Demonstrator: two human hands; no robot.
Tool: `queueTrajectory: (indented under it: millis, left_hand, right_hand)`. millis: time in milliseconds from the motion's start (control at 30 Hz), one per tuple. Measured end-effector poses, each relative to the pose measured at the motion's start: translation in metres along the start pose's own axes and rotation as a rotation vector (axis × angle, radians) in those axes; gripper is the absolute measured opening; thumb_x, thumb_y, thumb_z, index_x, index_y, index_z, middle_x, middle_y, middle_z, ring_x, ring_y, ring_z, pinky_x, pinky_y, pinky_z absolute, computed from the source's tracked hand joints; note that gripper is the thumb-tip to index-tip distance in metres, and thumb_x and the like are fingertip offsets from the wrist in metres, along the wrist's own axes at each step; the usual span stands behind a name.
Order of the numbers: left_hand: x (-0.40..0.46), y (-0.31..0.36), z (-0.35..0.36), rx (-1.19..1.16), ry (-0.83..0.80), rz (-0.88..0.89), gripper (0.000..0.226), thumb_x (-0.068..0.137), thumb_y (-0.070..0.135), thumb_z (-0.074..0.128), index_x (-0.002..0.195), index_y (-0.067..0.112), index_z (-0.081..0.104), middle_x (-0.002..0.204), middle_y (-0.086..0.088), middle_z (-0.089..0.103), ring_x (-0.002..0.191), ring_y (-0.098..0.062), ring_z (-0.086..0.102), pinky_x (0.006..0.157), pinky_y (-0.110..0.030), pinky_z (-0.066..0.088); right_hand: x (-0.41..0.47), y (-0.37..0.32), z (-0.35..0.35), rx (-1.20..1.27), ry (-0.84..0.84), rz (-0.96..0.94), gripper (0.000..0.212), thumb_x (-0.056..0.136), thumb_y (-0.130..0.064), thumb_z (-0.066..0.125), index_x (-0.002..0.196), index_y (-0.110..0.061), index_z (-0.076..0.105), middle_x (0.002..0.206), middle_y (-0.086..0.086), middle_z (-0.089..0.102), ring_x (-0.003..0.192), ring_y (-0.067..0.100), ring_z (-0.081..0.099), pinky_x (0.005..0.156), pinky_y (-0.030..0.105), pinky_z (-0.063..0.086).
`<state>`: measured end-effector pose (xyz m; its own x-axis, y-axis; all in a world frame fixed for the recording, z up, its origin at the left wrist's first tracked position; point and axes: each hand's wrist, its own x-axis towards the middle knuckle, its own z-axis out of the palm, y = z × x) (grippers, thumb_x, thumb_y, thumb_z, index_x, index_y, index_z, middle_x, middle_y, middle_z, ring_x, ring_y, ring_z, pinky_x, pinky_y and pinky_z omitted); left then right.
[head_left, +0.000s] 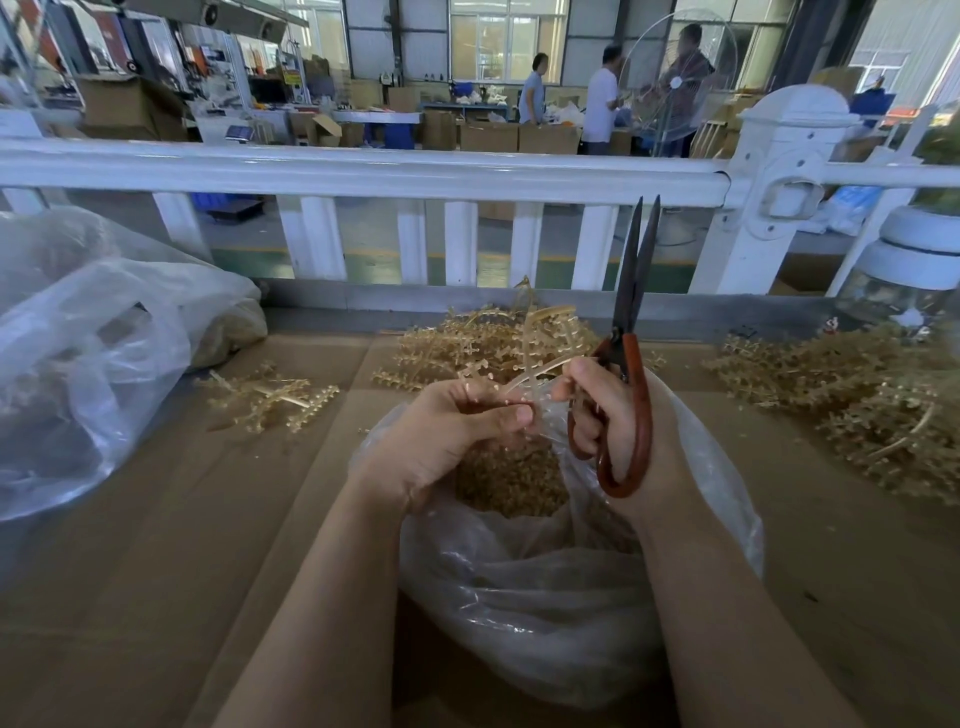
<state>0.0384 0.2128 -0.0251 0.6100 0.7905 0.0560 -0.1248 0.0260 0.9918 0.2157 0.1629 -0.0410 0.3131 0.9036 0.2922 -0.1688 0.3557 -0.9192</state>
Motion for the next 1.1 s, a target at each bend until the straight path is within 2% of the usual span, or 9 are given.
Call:
queueTrajectory:
  millis: [167,267,333,433,467,633,700,800,1100]
  left_hand:
    - [-0.001,0.001,0.000,0.001,0.001,0.063,0.010,0.075,0.020,0.074,0.079,0.012,0.078,0.078,-0.006,0.074,0.071,-0.013,0.065,0.068,-0.021,0.051]
    - [0.001,0.002,-0.002,-0.087,0.082,0.115,0.009,0.077,0.023,0.072,0.074,0.015,0.076,0.077,-0.005,0.072,0.071,-0.014,0.063,0.072,-0.026,0.052]
    - [0.002,0.003,-0.003,-0.140,0.149,0.144,0.008,0.076,0.023,0.072,0.073,0.016,0.075,0.077,-0.004,0.072,0.068,-0.013,0.065,0.070,-0.025,0.054]
    - [0.005,0.003,-0.004,-0.218,0.241,0.189,0.007,0.076,0.017,0.071,0.079,0.011,0.070,0.077,-0.007,0.072,0.068,-0.015,0.067,0.069,-0.024,0.055]
    - [0.005,0.003,-0.004,-0.224,0.263,0.207,0.007,0.078,0.014,0.070,0.081,0.009,0.068,0.076,-0.008,0.072,0.068,-0.016,0.067,0.068,-0.024,0.054]
    - [0.007,0.002,-0.005,-0.177,0.306,0.281,0.013,0.090,0.000,0.061,0.081,0.009,0.063,0.067,-0.001,0.070,0.061,-0.012,0.063,0.061,-0.021,0.051]
    - [0.007,0.001,-0.005,-0.165,0.277,0.294,0.009,0.090,0.000,0.061,0.085,0.007,0.062,0.070,-0.001,0.071,0.062,-0.012,0.063,0.060,-0.021,0.050]
    - [0.007,0.001,-0.005,-0.212,0.233,0.302,0.007,0.085,0.007,0.065,0.088,0.003,0.060,0.071,-0.003,0.071,0.063,-0.012,0.063,0.062,-0.021,0.051]
    - [0.006,0.001,-0.006,-0.197,0.232,0.300,0.014,0.074,0.010,0.076,0.084,0.006,0.067,0.074,-0.006,0.069,0.069,-0.016,0.063,0.067,-0.023,0.051]
  right_hand:
    - [-0.003,-0.004,0.004,-0.061,0.009,-0.036,0.022,0.095,-0.035,0.068,0.079,-0.020,0.070,0.073,0.032,0.049,0.045,0.015,0.032,0.042,0.028,0.022]
    - [-0.005,-0.007,0.006,-0.125,0.006,-0.080,0.026,0.092,-0.040,0.069,0.078,-0.018,0.068,0.065,0.022,0.051,0.042,0.012,0.035,0.041,0.028,0.021]
    - [-0.006,-0.008,0.009,-0.229,0.053,-0.122,0.036,0.086,-0.048,0.071,0.083,-0.012,0.066,0.064,0.014,0.057,0.045,0.008,0.047,0.044,0.019,0.035]
    - [-0.005,-0.005,0.013,-0.417,0.075,-0.195,0.058,0.081,-0.055,0.073,0.089,0.001,0.064,0.075,0.021,0.060,0.068,0.030,0.059,0.065,0.034,0.051]
    - [-0.006,-0.004,0.014,-0.467,0.065,-0.196,0.059,0.077,-0.058,0.071,0.088,0.000,0.065,0.078,0.019,0.061,0.072,0.030,0.060,0.068,0.034,0.051]
    - [-0.006,0.007,0.012,-0.808,-0.029,-0.111,0.048,0.067,-0.078,0.061,0.086,-0.034,0.064,0.078,-0.023,0.067,0.075,-0.002,0.063,0.065,0.023,0.049]
    - [-0.006,0.009,0.013,-0.924,-0.026,-0.116,0.053,0.068,-0.082,0.058,0.093,-0.035,0.066,0.080,-0.023,0.068,0.079,-0.004,0.063,0.070,0.023,0.053]
    - [-0.004,0.011,0.011,-0.982,-0.003,-0.121,0.040,0.081,-0.071,0.064,0.095,-0.033,0.066,0.079,-0.021,0.068,0.078,-0.003,0.063,0.072,0.026,0.056]
    - [-0.005,0.009,0.011,-1.048,-0.016,-0.132,0.039,0.082,-0.070,0.061,0.098,-0.034,0.064,0.080,-0.025,0.064,0.077,-0.008,0.059,0.065,0.015,0.045]
